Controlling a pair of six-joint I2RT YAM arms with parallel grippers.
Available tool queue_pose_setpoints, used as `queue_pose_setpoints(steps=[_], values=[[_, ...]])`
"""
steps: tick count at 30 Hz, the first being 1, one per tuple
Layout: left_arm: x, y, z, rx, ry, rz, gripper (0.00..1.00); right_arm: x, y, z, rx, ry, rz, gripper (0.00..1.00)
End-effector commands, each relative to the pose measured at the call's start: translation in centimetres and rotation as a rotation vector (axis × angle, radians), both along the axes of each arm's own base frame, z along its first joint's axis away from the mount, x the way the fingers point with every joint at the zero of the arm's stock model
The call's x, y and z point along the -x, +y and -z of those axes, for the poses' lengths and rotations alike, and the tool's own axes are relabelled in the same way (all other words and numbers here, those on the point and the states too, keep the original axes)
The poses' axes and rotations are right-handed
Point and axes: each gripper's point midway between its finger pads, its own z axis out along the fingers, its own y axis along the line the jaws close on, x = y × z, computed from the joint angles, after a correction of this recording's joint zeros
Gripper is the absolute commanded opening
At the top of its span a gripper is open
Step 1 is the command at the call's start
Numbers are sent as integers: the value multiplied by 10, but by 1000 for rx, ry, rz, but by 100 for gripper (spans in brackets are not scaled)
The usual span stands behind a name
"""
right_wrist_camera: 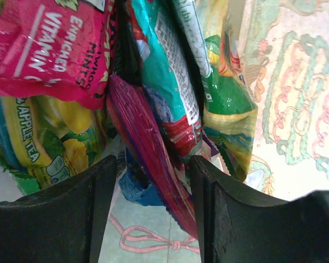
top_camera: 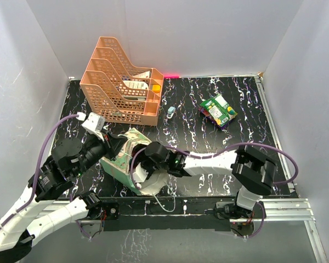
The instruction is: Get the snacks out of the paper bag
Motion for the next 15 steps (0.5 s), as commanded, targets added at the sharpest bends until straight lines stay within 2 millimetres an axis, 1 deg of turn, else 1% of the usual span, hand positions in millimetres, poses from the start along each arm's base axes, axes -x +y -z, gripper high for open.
queue_pose_setpoints(steps=[1,5,7,8,9,10,12,15], values=[[1,4,-19,33,-47,-3,0,-19,10,-13,15,-69,21,56],[1,5,-20,36,-50,-8,0,-28,11,-7,30,-78,55,48],[2,6,-21,37,-50,-9,0,-31,11,-8,23,-79,80,36],[1,6,-21,36,-51,-11,0,-31,11,-12,10,-76,89,25],[1,7,-22,36,-52,-14,0,-32,10,-16,-6,-76,97,17],[1,7,-21,35,-51,-16,0,-32,9,-21,-27,-83,103,11],[0,7,-22,37,-55,-18,0,-28,7,-31,-56,-90,87,8],[-2,6,-21,36,-51,-23,0,-18,4,-49,-103,-80,58,7]])
